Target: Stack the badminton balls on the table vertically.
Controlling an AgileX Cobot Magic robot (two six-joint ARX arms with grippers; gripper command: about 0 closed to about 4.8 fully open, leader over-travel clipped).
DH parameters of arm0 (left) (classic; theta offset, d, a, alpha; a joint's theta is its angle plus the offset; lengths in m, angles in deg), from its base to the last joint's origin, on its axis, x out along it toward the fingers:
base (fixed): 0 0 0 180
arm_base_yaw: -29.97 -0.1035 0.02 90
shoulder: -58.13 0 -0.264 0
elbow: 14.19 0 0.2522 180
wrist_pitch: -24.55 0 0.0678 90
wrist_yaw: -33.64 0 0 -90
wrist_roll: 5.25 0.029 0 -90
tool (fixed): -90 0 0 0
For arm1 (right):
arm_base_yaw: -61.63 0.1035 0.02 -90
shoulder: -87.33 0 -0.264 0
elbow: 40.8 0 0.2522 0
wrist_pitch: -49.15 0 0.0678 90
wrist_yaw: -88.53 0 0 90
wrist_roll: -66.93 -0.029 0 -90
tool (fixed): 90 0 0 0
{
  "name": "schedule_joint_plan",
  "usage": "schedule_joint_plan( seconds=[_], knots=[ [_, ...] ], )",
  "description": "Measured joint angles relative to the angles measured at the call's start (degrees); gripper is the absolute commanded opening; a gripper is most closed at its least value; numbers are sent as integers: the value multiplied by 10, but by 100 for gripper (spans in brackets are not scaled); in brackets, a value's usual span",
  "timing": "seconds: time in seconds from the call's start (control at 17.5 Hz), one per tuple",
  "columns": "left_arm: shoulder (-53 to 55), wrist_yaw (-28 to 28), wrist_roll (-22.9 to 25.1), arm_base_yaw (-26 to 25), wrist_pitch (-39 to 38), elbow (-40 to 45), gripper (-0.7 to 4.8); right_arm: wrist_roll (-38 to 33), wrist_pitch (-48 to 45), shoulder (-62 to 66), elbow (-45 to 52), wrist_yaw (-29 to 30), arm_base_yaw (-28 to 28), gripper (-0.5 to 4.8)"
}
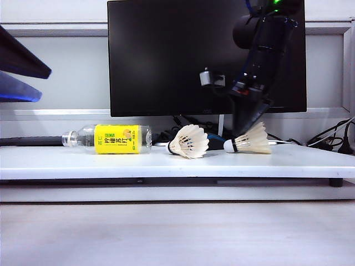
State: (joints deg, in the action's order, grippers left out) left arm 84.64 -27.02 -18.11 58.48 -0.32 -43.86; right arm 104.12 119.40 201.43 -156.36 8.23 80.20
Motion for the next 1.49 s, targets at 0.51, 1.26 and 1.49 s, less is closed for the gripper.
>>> schedule_joint_plan(
  seconds=[0.51, 1.26, 1.49],
  knots=[
    [-1, 1, 0, 0, 0, 0, 192, 134, -5, 1, -1, -52, -2, 214],
    [-2, 11, 0, 0, 2, 0, 192, 153, -17, 47, -4, -41, 17, 171],
    [-2, 11, 0, 0, 2, 0, 192, 150, -18, 48, -5, -52, 18, 114]
  ],
)
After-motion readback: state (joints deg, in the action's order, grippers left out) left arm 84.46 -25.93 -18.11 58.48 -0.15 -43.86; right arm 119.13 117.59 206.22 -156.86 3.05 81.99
